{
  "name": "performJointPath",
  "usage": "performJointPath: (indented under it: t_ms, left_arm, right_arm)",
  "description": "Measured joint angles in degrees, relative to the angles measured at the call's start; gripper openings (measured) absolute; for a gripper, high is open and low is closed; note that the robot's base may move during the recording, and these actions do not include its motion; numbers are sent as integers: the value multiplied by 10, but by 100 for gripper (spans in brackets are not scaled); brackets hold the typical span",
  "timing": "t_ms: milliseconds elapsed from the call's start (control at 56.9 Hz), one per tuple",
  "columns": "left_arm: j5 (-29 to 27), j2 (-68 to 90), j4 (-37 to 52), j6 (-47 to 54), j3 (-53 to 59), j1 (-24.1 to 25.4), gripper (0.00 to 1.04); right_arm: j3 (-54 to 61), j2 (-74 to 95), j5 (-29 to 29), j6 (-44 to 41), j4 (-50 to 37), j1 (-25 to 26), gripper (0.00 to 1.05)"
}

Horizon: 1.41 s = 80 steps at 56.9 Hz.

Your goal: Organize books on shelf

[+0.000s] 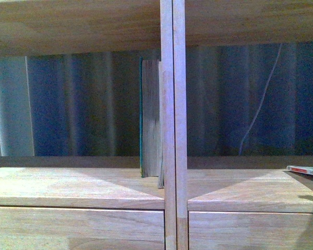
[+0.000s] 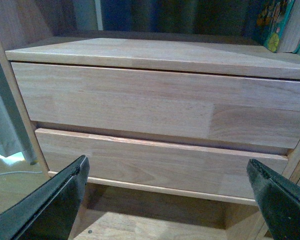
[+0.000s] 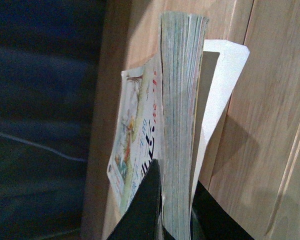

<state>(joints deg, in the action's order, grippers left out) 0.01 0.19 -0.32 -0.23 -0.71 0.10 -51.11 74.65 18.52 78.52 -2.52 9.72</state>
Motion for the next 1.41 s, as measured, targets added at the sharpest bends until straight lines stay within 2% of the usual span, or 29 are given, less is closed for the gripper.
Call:
performJointPath:
  t_ms: [264, 528, 739, 844, 967, 1126, 1319, 1407]
  left_arm:
    - [0, 0, 0, 0, 0, 0, 97]
    - [0, 0, 0, 0, 0, 0, 97]
    - [0, 0, 0, 0, 0, 0, 97]
    - [0, 0, 0, 0, 0, 0, 97]
    - [0, 0, 0, 0, 0, 0, 97]
    - [0, 0, 0, 0, 0, 0, 97]
    - [0, 0, 0, 0, 0, 0, 97]
    - [0, 0, 0, 0, 0, 0, 97]
  right_arm:
    - [30, -120, -22, -43, 26, 55, 7]
    - [19, -256, -74, -108, 75, 139, 7]
    - [-18, -337, -68, -176, 107, 129, 7]
    - [-40, -376, -23, -223, 111, 78, 7]
    - [-67, -387, 70, -290, 67, -35, 7]
    - [-82, -374, 174, -407, -43, -211, 7]
    - [-83, -341, 179, -542, -139, -367, 7]
    - [-85, -319, 144, -561, -154, -393, 7]
